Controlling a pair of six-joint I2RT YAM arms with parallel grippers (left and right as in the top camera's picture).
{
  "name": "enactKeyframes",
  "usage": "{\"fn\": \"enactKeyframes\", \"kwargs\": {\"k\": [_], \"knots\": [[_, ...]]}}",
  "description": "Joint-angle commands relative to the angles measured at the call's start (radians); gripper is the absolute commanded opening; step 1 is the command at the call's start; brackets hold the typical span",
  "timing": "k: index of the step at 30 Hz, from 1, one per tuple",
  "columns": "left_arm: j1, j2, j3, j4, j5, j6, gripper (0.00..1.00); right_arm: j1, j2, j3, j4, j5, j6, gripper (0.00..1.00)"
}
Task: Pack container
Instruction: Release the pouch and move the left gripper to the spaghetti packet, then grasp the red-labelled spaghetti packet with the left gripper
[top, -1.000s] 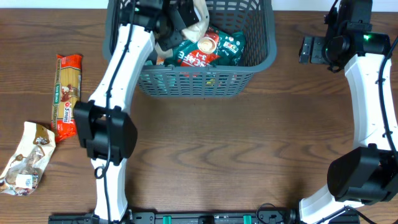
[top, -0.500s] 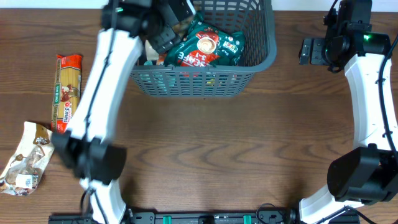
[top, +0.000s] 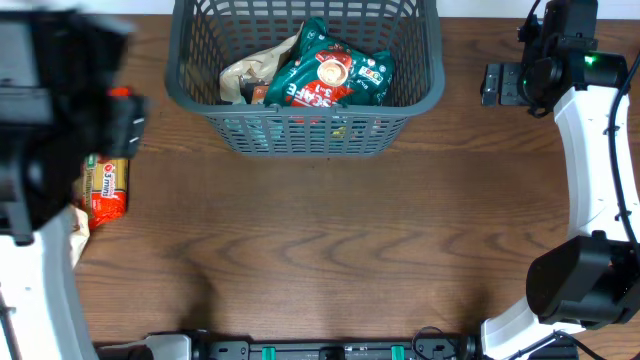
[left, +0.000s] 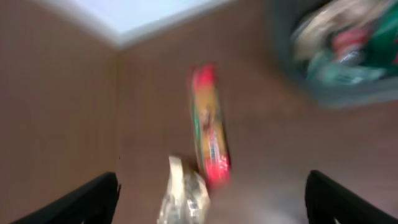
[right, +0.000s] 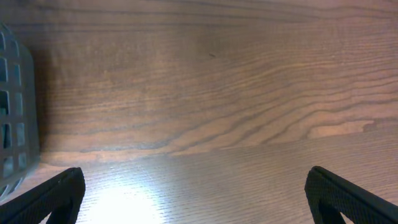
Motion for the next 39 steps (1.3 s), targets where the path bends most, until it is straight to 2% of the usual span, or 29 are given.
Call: {"fn": "enactKeyframes", "kwargs": {"k": [1, 6, 10, 13, 21, 26, 39], "knots": [[0.147, 0.013, -0.021, -0.039, -0.028, -0.260, 0.87, 0.002, -0.010, 0.000, -0.003, -0.001, -0.019, 0.99], [0.316, 0.068, -0.090, 0.069, 0.087, -0.219, 0.92, 0.002, -0.010, -0.001, -0.004, -0.001, -0.019, 0.99], [0.382, 0.184, -0.141, 0.154, 0.107, -0.127, 0.94, 0.002, -0.010, -0.001, -0.008, -0.001, -0.020, 0.99], [0.410, 0.305, -0.155, 0.178, 0.108, -0.121, 0.98, 0.002, -0.010, -0.001, -0.009, -0.001, -0.019, 0.99], [0.431, 0.634, -0.156, 0.216, 0.227, -0.096, 0.99, 0.002, -0.010, -0.001, -0.024, -0.001, -0.019, 0.99], [0.430, 0.766, -0.156, 0.257, 0.275, -0.044, 0.99, 0.002, -0.010, -0.001, -0.032, -0.001, -0.019, 0.99], [0.431, 0.888, -0.168, 0.364, 0.270, 0.013, 0.99, 0.002, -0.010, 0.000, -0.070, -0.001, -0.019, 0.99]]}}
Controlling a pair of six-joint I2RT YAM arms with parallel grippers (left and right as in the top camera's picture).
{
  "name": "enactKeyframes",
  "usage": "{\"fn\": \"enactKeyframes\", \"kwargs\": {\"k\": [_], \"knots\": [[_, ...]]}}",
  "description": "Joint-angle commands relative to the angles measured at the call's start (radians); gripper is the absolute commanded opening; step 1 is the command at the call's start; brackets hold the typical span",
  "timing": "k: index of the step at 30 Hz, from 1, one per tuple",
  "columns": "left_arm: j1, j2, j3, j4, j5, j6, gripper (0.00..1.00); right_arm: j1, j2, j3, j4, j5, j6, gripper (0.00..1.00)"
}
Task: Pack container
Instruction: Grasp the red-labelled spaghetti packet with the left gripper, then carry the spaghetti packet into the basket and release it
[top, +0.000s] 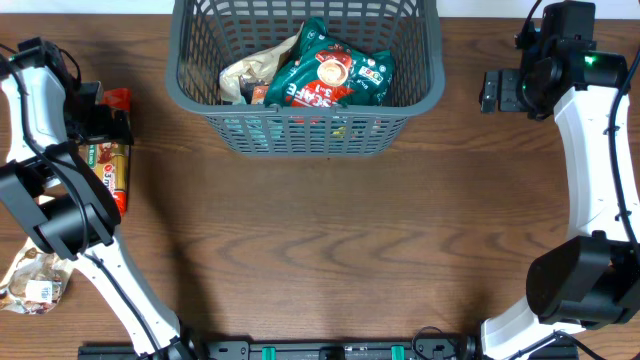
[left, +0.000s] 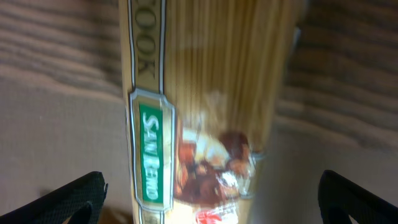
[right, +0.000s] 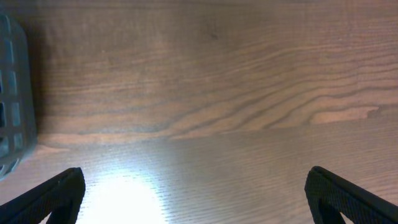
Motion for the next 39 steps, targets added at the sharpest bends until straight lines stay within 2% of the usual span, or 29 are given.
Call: {"fn": "enactKeyframes", "kwargs": {"k": [1, 13, 15, 16, 18, 20, 22, 24, 31, 35, 39], "knots": [[0.003, 0.029, -0.007, 0.015, 0.012, 0.027, 0.99, 0.002, -0.010, 0.000, -0.008, -0.001, -0.013, 0.99], [0.007, 0.105, -0.008, 0.018, 0.014, 0.023, 1.00, 0.002, -0.010, 0.000, -0.010, -0.001, -0.013, 0.99], [0.007, 0.105, -0.008, 0.015, 0.014, 0.023, 0.94, 0.002, -0.010, 0.000, -0.012, -0.001, -0.013, 0.99], [0.007, 0.104, -0.008, 0.011, 0.014, 0.023, 0.85, 0.002, -0.010, 0.000, -0.013, -0.001, -0.013, 0.99], [0.007, 0.104, -0.008, -0.005, 0.014, 0.022, 0.54, 0.002, -0.010, 0.000, -0.017, -0.001, -0.013, 0.99], [0.007, 0.104, -0.008, -0.029, 0.014, 0.019, 0.31, 0.002, -0.010, 0.000, -0.018, 0.000, -0.013, 0.99], [0.007, 0.102, -0.008, -0.057, 0.034, 0.019, 0.13, 0.002, -0.010, 0.000, -0.018, 0.000, -0.013, 0.99], [0.007, 0.096, -0.007, -0.083, 0.085, 0.018, 0.06, 0.002, -0.010, 0.000, -0.017, 0.000, -0.013, 0.99], [-0.019, -0.037, 0.006, -0.124, 0.142, -0.069, 0.06, 0.002, -0.010, 0.000, -0.017, 0.000, -0.013, 0.99], [-0.056, -0.213, 0.036, -0.119, 0.216, -0.071, 0.06, 0.002, -0.010, 0.000, -0.016, 0.000, -0.014, 0.99], [-0.114, -0.413, 0.069, -0.074, 0.219, -0.126, 0.06, 0.002, -0.010, 0.000, -0.016, 0.000, -0.013, 0.99]]}}
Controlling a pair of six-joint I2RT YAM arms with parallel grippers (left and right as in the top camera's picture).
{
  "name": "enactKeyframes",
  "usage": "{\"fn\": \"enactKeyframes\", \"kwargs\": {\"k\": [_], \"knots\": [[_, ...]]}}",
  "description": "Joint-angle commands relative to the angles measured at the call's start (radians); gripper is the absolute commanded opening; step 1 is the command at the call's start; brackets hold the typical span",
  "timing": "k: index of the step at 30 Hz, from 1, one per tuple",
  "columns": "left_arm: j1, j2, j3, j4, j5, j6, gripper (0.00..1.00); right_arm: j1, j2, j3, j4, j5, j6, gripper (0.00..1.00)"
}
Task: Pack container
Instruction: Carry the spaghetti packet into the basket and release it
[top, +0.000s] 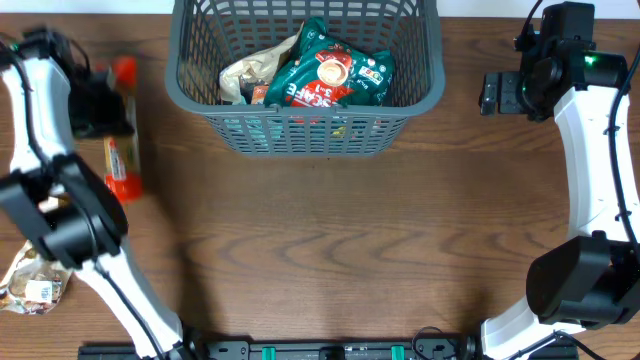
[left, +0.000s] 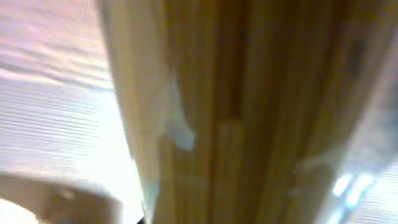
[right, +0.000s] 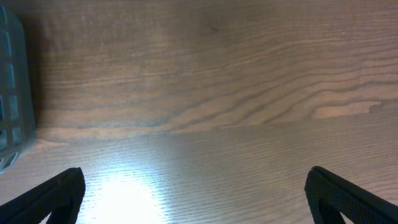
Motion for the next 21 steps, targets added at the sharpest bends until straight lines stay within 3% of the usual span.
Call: {"fn": "enactKeyframes", "kwargs": {"k": [1, 6, 11, 15, 21], "knots": [[-0.059, -0.265, 0.082, 0.018, 0.061, -0.054, 0.06, 0.002, -0.010, 0.000, 0.000, 0.000, -0.013, 0.99], [-0.183, -0.458, 0.176, 0.050, 0.061, 0.016, 0.06, 0.002, -0.010, 0.000, 0.000, 0.000, -0.013, 0.99], [-0.420, -0.575, 0.193, 0.093, 0.061, 0.370, 0.06, 0.002, -0.010, 0.000, 0.000, 0.000, -0.013, 0.99], [-0.579, -0.556, 0.192, 0.101, 0.061, 0.597, 0.06, 0.002, -0.010, 0.000, 0.003, -0.001, -0.013, 0.99], [-0.664, -0.437, 0.192, 0.229, 0.061, 0.768, 0.06, 0.002, -0.010, 0.000, 0.003, -0.001, -0.014, 0.99]]}}
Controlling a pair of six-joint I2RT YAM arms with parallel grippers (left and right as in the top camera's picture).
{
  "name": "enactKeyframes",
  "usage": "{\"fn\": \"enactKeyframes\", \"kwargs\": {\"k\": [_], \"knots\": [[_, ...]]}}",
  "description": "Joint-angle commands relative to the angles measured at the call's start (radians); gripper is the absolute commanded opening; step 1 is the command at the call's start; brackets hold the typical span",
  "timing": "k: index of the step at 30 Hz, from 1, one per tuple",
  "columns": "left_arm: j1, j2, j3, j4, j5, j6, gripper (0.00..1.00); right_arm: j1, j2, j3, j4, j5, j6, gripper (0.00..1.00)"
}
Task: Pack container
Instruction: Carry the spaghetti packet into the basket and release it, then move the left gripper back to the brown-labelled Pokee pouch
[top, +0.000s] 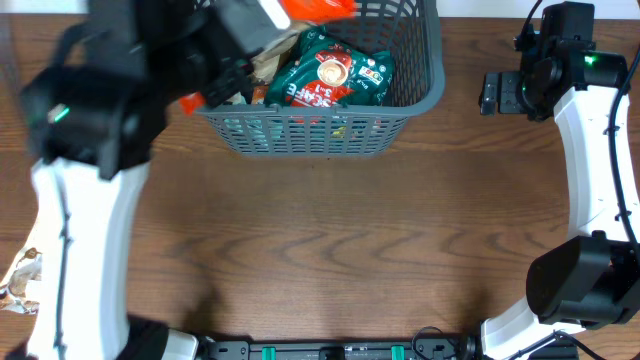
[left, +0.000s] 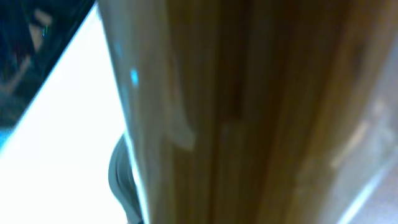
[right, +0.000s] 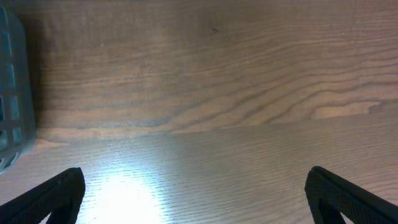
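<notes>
A long packet of spaghetti (left: 249, 112) fills the left wrist view, and my left gripper (top: 238, 48) is shut on it. The arm is raised and blurred over the left side of the grey basket (top: 420, 95). The packet's red end (top: 322, 8) sticks out above the basket's back. A green coffee packet (top: 335, 70) and a pale bag (top: 262, 62) lie inside the basket. My right gripper (right: 199, 193) hangs open over bare wood to the right of the basket, nothing between its fingers (right: 56, 193).
A crumpled clear snack bag (top: 15, 285) lies at the table's left edge. The basket's corner (right: 11, 93) shows at the left of the right wrist view. Brown wooden table (top: 330, 240) runs in front of the basket.
My left arm has risen from the table's far left to above the basket's left side, carrying the spaghetti packet with it. The right arm has not moved.
The spaghetti packet lay on the table at the left, with my left gripper open and high above it. Then the gripper was down over the packet, then shut on it with the packet shifted. Now the packet hangs over the basket.
</notes>
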Motion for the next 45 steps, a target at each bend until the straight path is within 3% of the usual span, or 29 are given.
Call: {"fn": "enactKeyframes", "kwargs": {"k": [1, 8, 15, 22, 25, 30, 36, 41, 45], "knots": [[-0.014, 0.085, 0.009, 0.112, -0.009, 0.174, 0.06, 0.002, -0.010, 0.000, 0.002, -0.001, -0.017, 0.99], [-0.007, 0.273, 0.009, 0.354, -0.009, 0.176, 0.06, 0.002, -0.010, 0.000, -0.002, -0.001, -0.021, 0.99], [-0.009, 0.445, 0.009, 0.333, -0.009, 0.171, 0.07, 0.002, -0.010, 0.000, -0.005, -0.002, -0.021, 0.99], [-0.009, 0.475, 0.010, 0.289, -0.009, 0.161, 0.73, 0.002, -0.010, 0.000, -0.010, -0.001, -0.021, 0.99], [-0.009, 0.447, 0.010, 0.285, -0.009, 0.129, 0.84, 0.002, -0.010, 0.000, -0.011, -0.001, -0.021, 0.99], [-0.009, 0.339, 0.010, 0.244, -0.014, 0.029, 0.93, 0.002, -0.010, 0.000, -0.013, -0.001, -0.029, 0.99], [0.013, 0.148, 0.010, 0.116, -0.222, -0.120, 0.99, 0.002, -0.010, 0.000, -0.029, -0.001, -0.047, 0.99], [0.092, -0.003, 0.010, -0.084, -0.455, -0.354, 0.99, 0.001, -0.012, 0.000, -0.024, 0.004, -0.058, 0.99], [0.231, -0.103, 0.010, -0.250, -0.496, -0.571, 0.99, 0.001, -0.017, 0.003, -0.024, 0.003, -0.058, 0.99]]}}
